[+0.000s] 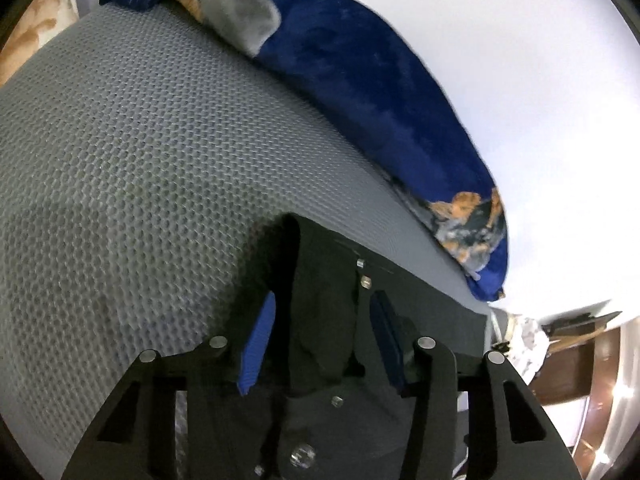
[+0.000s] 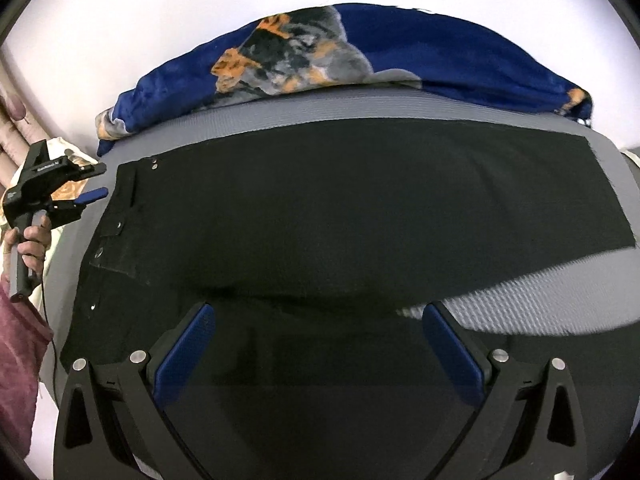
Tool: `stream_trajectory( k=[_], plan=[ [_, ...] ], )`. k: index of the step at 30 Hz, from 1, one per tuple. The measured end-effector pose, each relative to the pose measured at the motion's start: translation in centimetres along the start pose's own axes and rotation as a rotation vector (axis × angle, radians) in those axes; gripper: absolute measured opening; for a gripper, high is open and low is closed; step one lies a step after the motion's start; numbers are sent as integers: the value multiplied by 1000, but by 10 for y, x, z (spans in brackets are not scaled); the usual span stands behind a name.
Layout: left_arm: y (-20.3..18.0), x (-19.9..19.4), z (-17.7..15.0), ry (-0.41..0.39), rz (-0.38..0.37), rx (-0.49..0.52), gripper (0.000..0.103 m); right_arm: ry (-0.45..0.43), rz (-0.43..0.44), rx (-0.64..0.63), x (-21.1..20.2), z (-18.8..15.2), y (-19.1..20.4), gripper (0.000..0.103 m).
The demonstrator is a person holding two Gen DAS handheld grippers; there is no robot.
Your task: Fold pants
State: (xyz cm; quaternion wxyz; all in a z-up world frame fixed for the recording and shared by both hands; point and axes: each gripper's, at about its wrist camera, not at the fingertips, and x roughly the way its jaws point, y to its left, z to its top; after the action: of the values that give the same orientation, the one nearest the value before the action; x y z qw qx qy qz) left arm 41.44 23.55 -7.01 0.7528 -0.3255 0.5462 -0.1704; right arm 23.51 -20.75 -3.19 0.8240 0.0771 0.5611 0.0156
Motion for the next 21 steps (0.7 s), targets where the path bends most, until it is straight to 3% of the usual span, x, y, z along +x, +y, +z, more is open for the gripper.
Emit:
stream_trajectory(
  k=[6, 11, 16, 21],
  plan=[
    [5, 19, 7, 26, -31, 16, 47, 0, 14, -33, 21, 22, 13, 103],
    [-2, 34, 12, 69, -102, 47, 43, -5, 35, -53, 34, 32, 19, 103],
    [-13, 50, 17, 96, -113, 62, 43, -11, 72, -80, 46, 45, 16, 103],
    [-22, 61, 17, 49, -89, 29, 42, -6, 148, -112, 60, 71, 4, 103]
  ],
)
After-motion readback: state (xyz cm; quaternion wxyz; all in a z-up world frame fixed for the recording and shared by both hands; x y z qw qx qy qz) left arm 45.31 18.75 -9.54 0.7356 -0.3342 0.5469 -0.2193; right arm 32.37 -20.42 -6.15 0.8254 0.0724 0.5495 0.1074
